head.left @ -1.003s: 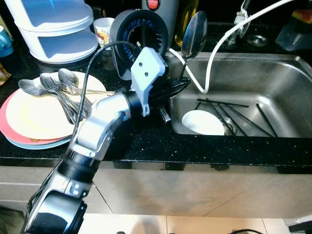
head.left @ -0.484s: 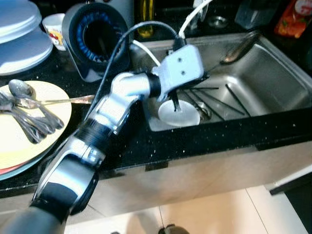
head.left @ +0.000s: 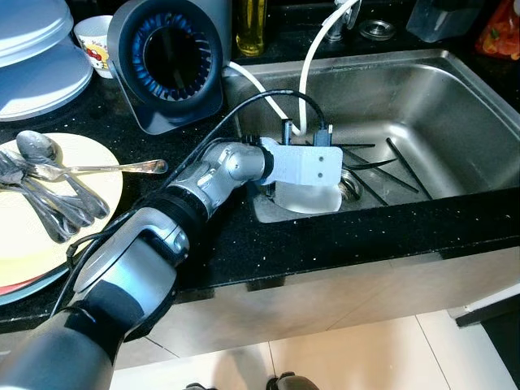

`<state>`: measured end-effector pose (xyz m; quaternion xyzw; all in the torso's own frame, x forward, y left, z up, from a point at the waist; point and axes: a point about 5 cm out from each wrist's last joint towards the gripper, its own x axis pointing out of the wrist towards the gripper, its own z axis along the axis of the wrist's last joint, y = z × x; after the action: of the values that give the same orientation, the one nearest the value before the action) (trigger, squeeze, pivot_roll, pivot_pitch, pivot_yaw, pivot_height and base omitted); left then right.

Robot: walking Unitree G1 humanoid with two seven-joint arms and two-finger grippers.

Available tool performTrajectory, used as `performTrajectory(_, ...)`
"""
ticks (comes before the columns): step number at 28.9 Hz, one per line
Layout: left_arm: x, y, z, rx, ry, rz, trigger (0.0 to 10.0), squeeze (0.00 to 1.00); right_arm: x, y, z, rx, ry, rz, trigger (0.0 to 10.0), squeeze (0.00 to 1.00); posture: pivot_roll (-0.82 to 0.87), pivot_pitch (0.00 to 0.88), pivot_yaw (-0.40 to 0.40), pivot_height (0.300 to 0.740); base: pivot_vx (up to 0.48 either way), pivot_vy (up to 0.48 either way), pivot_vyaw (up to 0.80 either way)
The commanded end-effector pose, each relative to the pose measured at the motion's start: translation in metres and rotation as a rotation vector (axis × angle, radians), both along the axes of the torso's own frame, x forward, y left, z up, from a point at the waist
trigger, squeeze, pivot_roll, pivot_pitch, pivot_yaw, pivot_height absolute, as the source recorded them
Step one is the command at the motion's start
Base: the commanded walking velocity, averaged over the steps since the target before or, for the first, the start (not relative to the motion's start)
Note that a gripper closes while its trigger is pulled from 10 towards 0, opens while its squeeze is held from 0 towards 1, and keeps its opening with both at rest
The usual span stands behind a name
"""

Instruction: Kitchen organization

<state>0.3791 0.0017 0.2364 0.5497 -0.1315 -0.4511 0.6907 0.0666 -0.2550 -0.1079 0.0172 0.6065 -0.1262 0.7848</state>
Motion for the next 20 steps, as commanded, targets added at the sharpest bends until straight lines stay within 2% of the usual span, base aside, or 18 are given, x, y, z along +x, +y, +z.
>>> performTrajectory(1, -0.001, -0.005, -0.005, 0.043, -0.017, -0.015, 10.0, 0.0, -0.011, -0.001, -0.001, 0.0, 0.029, -0.014, 10.0, 0.0, -0.07, 0.22, 0.036, 0.74, 0.0, 0.0, 0.0)
performTrajectory(8, -0.001, -0.014, -0.006, 0.05, -0.062, -0.021, 10.0, 0.0, -0.017, -0.002, -0.002, 0.002, 0.036, -0.031, 10.0, 0.0, -0.07, 0.223, 0.047, 0.74, 0.0, 0.0, 0.0)
performTrajectory(9, -0.001, -0.015, -0.004, 0.044, -0.073, -0.028, 10.0, 1.0, -0.018, -0.001, -0.002, 0.003, 0.037, -0.034, 10.0, 0.0, -0.07, 0.223, 0.049, 0.74, 0.0, 0.0, 0.0)
performTrajectory(15, 0.0, -0.019, 0.008, 0.009, -0.121, -0.037, 10.0, 1.0, -0.02, 0.002, -0.004, 0.009, 0.039, -0.04, 10.0, 0.0, -0.07, 0.218, 0.049, 0.74, 0.0, 0.0, 0.0)
performTrajectory(17, 0.0, -0.019, 0.013, -0.017, -0.128, -0.038, 10.0, 1.0, -0.019, 0.003, -0.004, 0.009, 0.037, -0.04, 10.0, 0.0, -0.07, 0.214, 0.046, 0.74, 0.0, 0.0, 0.0)
performTrajectory(18, 0.001, -0.019, 0.022, -0.062, -0.128, -0.041, 10.0, 1.0, -0.018, 0.003, -0.003, 0.009, 0.035, -0.041, 10.0, 0.0, -0.06, 0.213, 0.046, 0.74, 0.0, 0.0, 0.0)
performTrajectory(19, 0.001, -0.018, 0.03, -0.111, -0.121, -0.044, 10.0, 0.0, -0.018, 0.003, -0.003, 0.009, 0.033, -0.041, 10.0, 0.0, -0.06, 0.21, 0.044, 0.74, 0.0, 0.0, 0.0)
performTrajectory(20, 0.001, -0.018, 0.03, -0.111, -0.121, -0.044, 10.0, 0.0, -0.018, 0.003, -0.003, 0.009, 0.033, -0.041, 10.0, 0.0, -0.06, 0.21, 0.044, 0.74, 0.0, 0.0, 0.0)
